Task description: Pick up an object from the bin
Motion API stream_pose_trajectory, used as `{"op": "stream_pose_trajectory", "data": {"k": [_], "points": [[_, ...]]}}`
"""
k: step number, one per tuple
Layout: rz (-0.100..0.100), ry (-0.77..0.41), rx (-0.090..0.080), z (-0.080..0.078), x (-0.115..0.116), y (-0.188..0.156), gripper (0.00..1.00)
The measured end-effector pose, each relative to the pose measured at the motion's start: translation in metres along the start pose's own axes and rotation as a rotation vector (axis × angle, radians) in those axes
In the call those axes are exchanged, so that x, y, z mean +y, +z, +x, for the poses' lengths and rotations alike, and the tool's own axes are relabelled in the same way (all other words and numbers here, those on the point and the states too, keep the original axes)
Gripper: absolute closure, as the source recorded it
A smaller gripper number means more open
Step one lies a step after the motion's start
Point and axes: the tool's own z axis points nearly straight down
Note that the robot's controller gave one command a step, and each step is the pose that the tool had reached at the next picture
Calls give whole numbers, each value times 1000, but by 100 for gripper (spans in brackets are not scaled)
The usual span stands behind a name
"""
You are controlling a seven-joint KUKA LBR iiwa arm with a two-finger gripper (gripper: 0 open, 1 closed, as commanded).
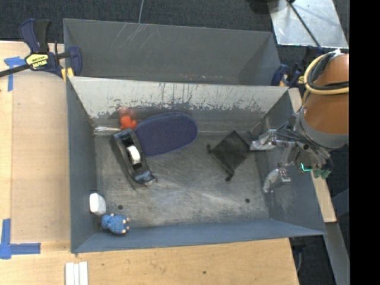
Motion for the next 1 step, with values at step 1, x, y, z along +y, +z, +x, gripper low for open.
{"op": "stream_pose_trajectory", "data": {"k": [1], "points": [[2, -163, -13, -95, -16, 137, 0]]}}
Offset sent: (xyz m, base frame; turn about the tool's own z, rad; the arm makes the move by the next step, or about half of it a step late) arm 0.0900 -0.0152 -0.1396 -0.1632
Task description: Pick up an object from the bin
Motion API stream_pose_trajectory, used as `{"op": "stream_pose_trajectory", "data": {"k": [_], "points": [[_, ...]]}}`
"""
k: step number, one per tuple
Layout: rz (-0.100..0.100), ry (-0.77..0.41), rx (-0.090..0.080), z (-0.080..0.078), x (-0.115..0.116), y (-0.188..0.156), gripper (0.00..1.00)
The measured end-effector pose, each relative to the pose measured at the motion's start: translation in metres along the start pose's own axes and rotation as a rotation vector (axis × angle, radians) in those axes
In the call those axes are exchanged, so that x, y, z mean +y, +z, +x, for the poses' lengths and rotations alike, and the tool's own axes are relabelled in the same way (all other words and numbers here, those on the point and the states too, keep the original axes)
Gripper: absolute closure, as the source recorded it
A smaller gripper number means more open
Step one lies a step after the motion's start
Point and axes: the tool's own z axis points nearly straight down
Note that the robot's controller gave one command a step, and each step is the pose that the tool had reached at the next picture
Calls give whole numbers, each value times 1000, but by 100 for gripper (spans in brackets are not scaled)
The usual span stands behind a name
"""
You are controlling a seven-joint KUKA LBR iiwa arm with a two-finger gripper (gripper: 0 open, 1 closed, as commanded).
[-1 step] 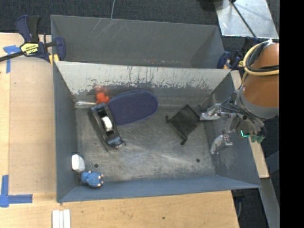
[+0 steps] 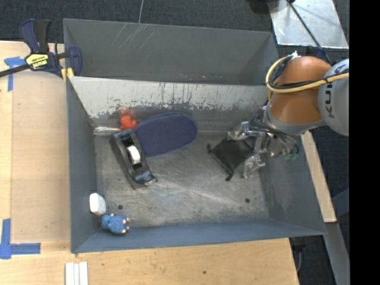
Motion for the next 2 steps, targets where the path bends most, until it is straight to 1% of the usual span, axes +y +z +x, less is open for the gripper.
{"op": "stream_pose_trajectory", "data": {"k": [1, 2], "points": [[-1, -108, 0, -4, 34, -30, 0], [-1, -398, 1, -21, 18, -45, 0]]}}
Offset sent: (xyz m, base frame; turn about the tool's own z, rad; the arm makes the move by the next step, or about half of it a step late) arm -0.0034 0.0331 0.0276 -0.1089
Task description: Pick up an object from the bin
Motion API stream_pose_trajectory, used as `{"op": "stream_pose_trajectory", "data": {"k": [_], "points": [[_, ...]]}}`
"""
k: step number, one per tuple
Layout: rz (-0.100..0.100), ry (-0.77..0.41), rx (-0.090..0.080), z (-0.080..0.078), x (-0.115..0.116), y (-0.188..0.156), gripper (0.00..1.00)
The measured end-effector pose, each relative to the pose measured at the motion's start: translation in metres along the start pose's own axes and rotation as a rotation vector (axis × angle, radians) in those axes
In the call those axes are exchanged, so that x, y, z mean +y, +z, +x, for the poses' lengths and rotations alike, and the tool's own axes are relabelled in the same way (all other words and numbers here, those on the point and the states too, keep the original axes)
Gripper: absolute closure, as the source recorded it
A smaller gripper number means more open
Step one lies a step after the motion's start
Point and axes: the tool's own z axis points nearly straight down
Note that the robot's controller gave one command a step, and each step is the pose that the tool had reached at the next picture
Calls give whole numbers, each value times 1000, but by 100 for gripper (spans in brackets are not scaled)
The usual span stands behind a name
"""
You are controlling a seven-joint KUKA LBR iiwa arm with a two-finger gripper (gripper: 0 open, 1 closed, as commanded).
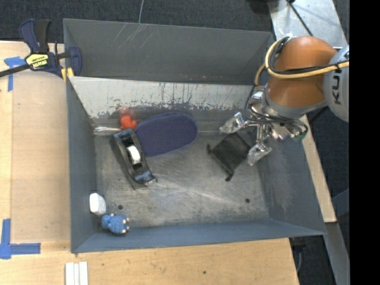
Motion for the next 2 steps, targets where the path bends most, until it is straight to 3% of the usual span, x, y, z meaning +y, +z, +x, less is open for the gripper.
{"op": "stream_pose_trajectory", "data": {"k": [1, 2], "points": [[-1, -1, -3, 5, -18, 44, 0], [6, -78, -2, -6, 4, 42, 0]]}}
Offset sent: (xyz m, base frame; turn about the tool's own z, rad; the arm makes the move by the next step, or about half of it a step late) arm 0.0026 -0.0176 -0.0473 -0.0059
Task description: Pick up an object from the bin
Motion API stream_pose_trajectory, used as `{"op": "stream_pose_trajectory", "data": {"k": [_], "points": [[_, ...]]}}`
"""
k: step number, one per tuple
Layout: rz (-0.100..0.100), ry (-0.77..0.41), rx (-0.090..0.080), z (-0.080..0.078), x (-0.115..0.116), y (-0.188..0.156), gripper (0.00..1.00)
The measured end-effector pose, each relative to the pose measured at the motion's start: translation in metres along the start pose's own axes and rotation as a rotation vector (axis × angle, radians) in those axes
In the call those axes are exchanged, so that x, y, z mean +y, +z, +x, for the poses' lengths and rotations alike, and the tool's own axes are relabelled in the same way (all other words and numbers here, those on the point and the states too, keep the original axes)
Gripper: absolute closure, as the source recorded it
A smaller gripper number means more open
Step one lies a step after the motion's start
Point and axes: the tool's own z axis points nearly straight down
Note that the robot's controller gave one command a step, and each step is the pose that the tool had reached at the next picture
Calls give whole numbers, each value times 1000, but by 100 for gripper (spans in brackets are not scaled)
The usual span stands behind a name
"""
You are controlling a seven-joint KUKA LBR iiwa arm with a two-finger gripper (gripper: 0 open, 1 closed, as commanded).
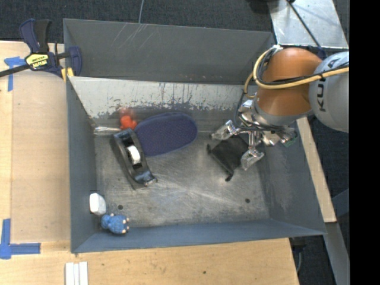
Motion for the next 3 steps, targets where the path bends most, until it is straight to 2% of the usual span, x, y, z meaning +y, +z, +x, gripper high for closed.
{"op": "stream_pose_trajectory", "data": {"k": [1, 2, 3], "points": [[2, 1, -15, -5, 1, -3, 100], [-6, 3, 0, -6, -1, -21, 100], [-3, 6, -3, -9, -4, -91, 100]]}}
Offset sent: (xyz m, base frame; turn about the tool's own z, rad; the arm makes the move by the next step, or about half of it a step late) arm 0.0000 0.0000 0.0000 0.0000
